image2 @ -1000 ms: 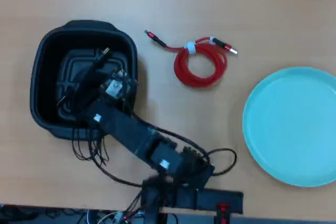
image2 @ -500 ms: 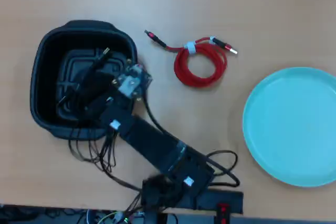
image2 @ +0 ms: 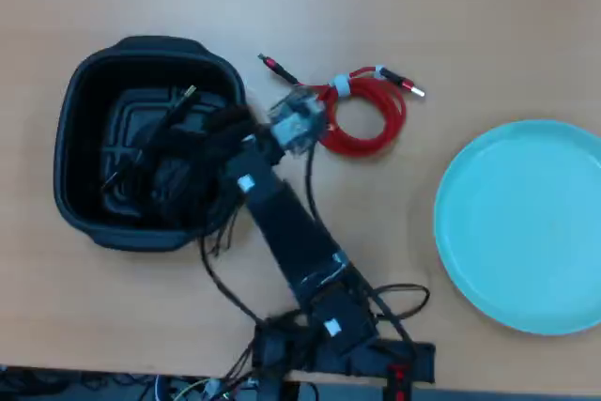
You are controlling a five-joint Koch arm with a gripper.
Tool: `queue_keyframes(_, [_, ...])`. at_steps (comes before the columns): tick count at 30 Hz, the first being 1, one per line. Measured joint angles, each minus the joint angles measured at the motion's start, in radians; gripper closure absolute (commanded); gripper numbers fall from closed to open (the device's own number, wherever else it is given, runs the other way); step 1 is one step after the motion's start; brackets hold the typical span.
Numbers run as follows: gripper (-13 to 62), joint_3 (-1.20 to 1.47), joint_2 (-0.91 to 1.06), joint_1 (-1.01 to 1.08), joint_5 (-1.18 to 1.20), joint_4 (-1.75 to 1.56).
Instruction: Put a black charging cable in a black bowl and put a red charging cable in a green bowl
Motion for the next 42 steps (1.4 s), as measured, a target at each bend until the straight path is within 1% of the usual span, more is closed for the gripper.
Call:
queue_keyframes(6, [28.0,0.147,-0.025,0.112,-0.041,-0.075])
queue_keyframes(9, [28.7,0.212,-0.025,0.172,-0.032,-0.155])
queue_keyframes(19, [28.7,0.221,-0.06,0.393,-0.011,-0.192])
queue_keyframes(26, [28.8,0.321,-0.06,0.515,0.002,-0.192])
queue_keyframes(28, [28.9,0.362,-0.055,0.552,0.054,-0.192])
queue_keyframes(32, [28.8,0.383,-0.037,0.594,0.14,-0.187])
queue_keyframes(42, [28.4,0.449,-0.032,0.626,0.143,-0.175])
